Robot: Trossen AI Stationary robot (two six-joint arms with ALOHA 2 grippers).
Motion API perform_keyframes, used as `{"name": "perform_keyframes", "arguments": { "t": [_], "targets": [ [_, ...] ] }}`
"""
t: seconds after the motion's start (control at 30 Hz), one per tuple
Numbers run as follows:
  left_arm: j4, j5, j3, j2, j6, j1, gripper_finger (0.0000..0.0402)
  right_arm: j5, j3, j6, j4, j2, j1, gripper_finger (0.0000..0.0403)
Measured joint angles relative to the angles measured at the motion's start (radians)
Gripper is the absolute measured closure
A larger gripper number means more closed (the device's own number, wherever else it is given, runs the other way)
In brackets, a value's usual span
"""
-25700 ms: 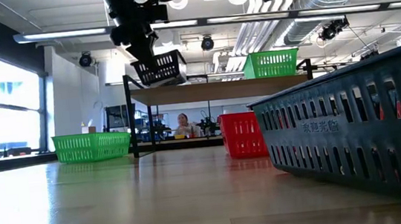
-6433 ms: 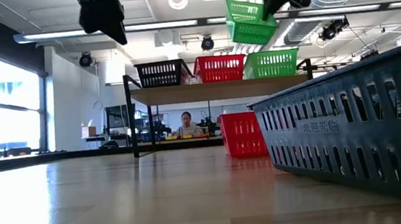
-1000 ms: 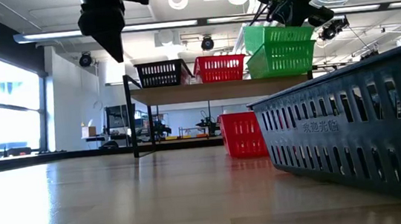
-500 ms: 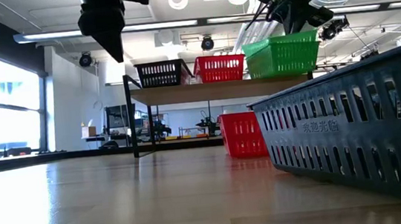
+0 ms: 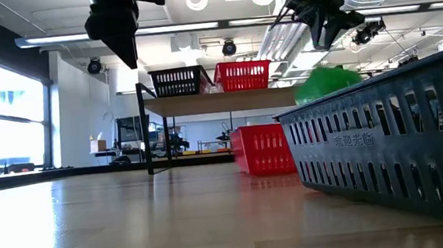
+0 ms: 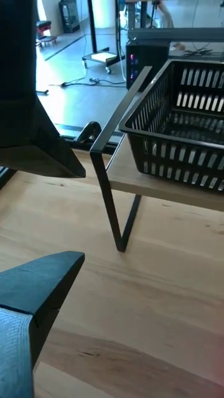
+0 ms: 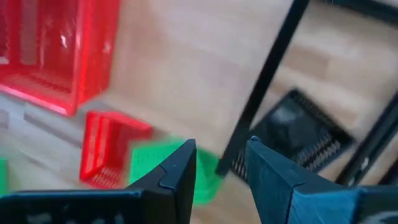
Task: Stack baskets on shelf by color
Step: Put the stacked green bins on the shelf
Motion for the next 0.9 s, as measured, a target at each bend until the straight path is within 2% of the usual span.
{"name": "perform_keyframes", "arguments": {
  "t": [0.17, 0.4, 0.73, 0.9],
  "targets": [
    [0.0, -0.001, 0.0, 0.0, 0.003, 0.003, 0.0206, 0.019, 0.0, -0.06, 0.076, -0.012, 0.018, 0.0279],
    [0.0, -0.001, 0.0, 0.0, 0.01, 0.03, 0.0206, 0.003, 0.001, -0.093, 0.013, -0.051, 0.091, 0.0279],
    [0.0, -0.001, 0.0, 0.0, 0.014, 0.067, 0.0206, 0.03, 0.0, -0.034, -0.064, -0.078, 0.278, 0.0279],
    [0.0, 0.0, -0.001, -0.003, 0.048, 0.067, 0.0206, 0.111, 0.0, 0.011, -0.069, -0.077, 0.391, 0.0279]
  ]
}}
